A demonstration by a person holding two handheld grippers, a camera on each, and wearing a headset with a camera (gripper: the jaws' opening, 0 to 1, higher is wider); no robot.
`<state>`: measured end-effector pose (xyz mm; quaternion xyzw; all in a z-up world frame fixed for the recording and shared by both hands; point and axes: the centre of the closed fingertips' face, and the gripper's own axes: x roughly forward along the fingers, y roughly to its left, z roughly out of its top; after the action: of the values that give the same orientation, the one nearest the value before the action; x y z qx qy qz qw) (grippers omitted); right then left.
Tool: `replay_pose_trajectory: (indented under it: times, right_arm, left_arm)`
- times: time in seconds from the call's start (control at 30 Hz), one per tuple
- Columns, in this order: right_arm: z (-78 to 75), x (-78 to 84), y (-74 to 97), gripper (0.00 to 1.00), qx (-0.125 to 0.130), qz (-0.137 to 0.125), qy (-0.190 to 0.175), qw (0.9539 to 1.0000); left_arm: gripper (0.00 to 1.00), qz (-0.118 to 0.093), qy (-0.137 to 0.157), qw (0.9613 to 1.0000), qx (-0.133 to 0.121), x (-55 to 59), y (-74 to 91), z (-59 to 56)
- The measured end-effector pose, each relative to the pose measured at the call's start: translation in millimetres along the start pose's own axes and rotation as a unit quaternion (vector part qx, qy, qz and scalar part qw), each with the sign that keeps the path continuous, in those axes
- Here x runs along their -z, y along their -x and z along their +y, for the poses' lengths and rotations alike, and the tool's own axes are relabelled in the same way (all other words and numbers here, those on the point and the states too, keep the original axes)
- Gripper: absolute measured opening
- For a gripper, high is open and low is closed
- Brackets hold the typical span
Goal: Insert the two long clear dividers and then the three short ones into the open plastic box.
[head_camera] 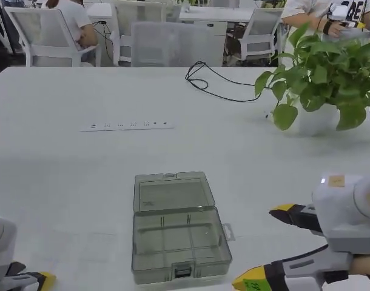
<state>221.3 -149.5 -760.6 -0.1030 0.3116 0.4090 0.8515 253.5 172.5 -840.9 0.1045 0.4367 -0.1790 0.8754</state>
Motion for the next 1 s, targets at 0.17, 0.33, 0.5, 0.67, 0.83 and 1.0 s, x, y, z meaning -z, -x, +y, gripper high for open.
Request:
replay_pose_trajectory:
  times: [0.17, 0.33, 0.5, 0.67, 0.83, 1.0]
  right_arm:
    - [0.7, -0.3, -1.0, 0.98, -0.002, 0.001, 0.001, 1.0000]
    - [0.5, 0.0, -0.9, 0.98, -0.001, 0.002, 0.000, 1.0000]
    - [-0.3, -0.2, -0.3, 0.98, 0.002, 0.002, 0.000, 1.0000]
    - [-0.5, 0.2, 0.4, 0.98, 0.004, 0.003, -0.001, 1.0000]
    - [-0.1, 1.6, 0.5, 0.98, 0.005, 0.006, 0.000, 1.0000]
    - [-2.1, 4.4, 0.2, 0.96, 0.010, 0.012, -0.012, 0.9998]
  left_arm:
    - [0.35, 0.002, -0.003, 1.0000, -0.003, 0.1, 0.4, 1.9]
    - [0.35, 0.006, -0.001, 1.0000, -0.001, 0.4, -0.3, 3.5]
    - [0.36, 0.016, 0.009, 0.9998, 0.002, 2.8, -1.6, 5.3]
    - [0.33, 0.016, 0.016, 0.9997, 0.002, 2.4, -2.2, 6.6]
    - [0.32, 0.020, 0.029, 0.9994, 0.005, 2.2, -2.1, 6.4]
    - [0.31, 0.027, 0.038, 0.9989, 0.004, 2.8, -1.6, 6.0]
